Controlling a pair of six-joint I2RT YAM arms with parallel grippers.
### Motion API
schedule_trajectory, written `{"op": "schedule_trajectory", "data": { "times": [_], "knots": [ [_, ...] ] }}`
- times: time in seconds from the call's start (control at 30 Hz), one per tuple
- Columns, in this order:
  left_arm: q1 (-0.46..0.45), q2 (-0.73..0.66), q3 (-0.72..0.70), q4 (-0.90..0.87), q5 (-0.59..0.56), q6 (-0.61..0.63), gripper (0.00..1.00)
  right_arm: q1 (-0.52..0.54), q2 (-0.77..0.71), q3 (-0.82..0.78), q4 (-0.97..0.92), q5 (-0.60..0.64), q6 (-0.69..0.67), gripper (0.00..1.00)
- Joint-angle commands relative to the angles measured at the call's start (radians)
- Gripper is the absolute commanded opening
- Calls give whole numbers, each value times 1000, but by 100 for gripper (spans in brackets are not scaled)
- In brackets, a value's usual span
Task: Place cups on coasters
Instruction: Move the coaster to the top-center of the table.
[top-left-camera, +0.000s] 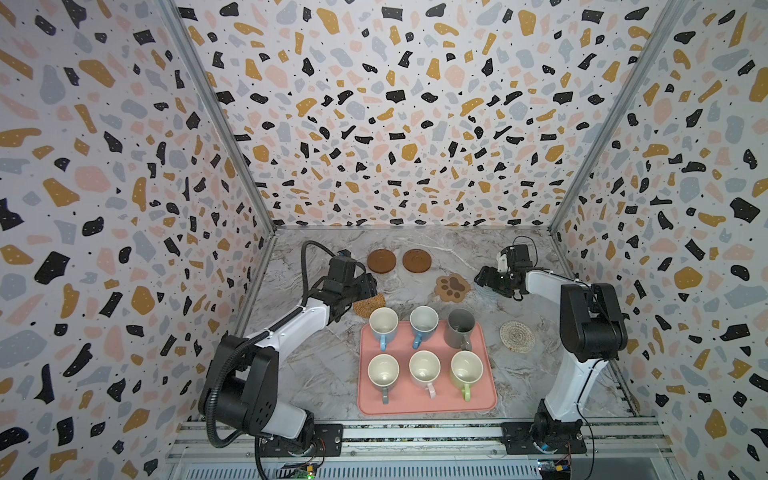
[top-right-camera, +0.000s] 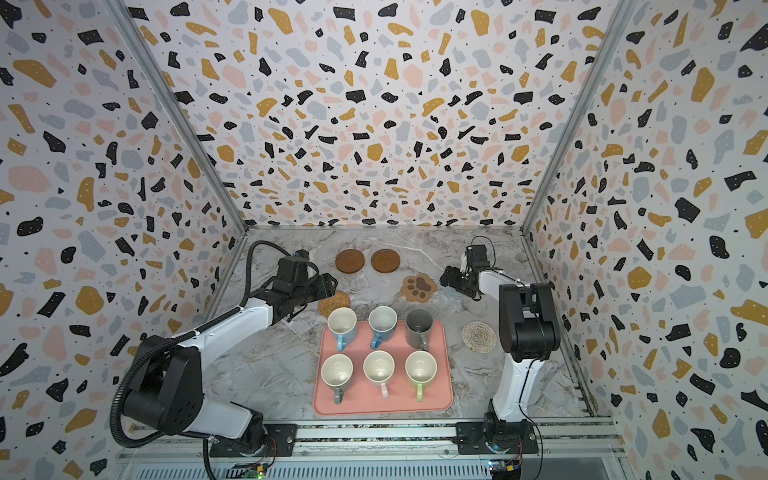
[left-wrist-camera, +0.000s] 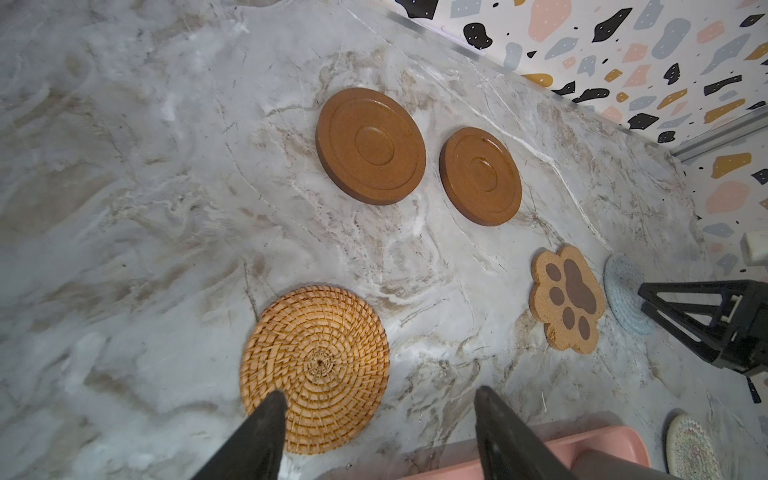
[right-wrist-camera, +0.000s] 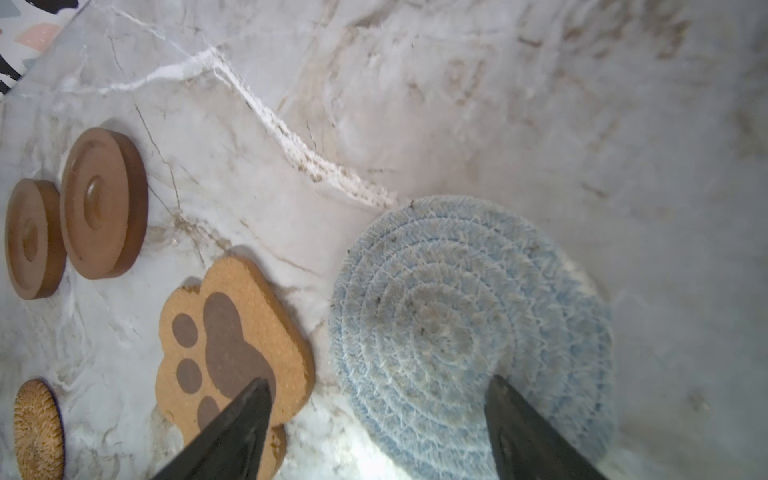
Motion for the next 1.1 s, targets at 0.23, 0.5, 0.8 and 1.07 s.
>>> {"op": "schedule_trajectory", "data": {
  "times": [0.23,0.5,0.8,1.07],
  "knots": [
    [-7,-45,-21,-11,-18,-8,73,-4,188,189,-30,-81,8,83],
    [-14,-50,-15,-19,-21,-11,73,29,297,324,-65,-128,4,83],
    [-22,-57,-17,-22,-24,-17,73,83,368,417,-71,-139,33,83],
    [-23,-70,-34,-19,-27,-18,73,105,391,450,-86,-140,39,83]
  ]
}}
